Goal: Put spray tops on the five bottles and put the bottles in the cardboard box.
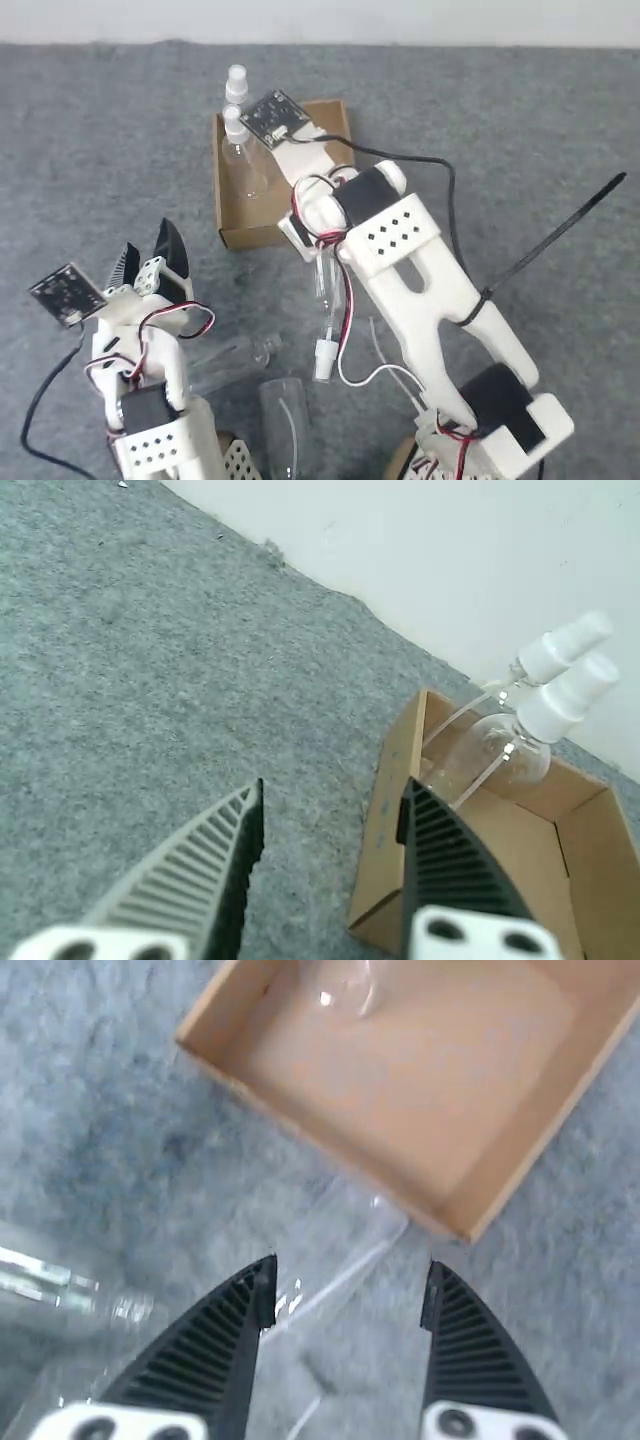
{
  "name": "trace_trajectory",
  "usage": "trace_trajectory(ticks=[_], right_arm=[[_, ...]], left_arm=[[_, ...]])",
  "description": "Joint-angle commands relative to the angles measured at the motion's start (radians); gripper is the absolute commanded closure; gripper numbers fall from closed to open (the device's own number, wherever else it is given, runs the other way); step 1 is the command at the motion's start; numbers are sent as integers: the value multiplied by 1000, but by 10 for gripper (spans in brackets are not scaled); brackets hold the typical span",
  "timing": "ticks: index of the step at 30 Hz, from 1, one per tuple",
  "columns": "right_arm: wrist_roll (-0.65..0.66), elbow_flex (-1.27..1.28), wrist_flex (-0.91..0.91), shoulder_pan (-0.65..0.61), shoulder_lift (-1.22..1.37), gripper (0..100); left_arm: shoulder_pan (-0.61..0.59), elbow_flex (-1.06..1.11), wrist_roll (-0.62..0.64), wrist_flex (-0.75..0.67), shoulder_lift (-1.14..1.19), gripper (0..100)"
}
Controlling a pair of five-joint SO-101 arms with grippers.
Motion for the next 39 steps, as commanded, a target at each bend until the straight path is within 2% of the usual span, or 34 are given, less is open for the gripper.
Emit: trace_trajectory(ticks=[1, 6, 11, 19, 31, 35, 39], right_arm=[[-9, -20, 48, -18, -70, 811], [-12, 71, -12, -50, -79, 811], [-78, 209, -145, -47, -74, 811], [-80, 376, -369, -39, -70, 811], [-83, 459, -424, 7, -68, 809], [-153, 463, -447, 13, -58, 723], [-158, 459, -452, 7, 8, 640]], left_arm=[[-3, -8, -9, -29, -18, 794], [-3, -8, -9, -28, -18, 794], [-3, -8, -9, -28, -18, 794], [-3, -8, -9, -28, -18, 794], [-3, -8, -9, -28, -18, 794], [-3, -8, -9, -26, -18, 794], [-3, -8, -9, -26, -17, 794]])
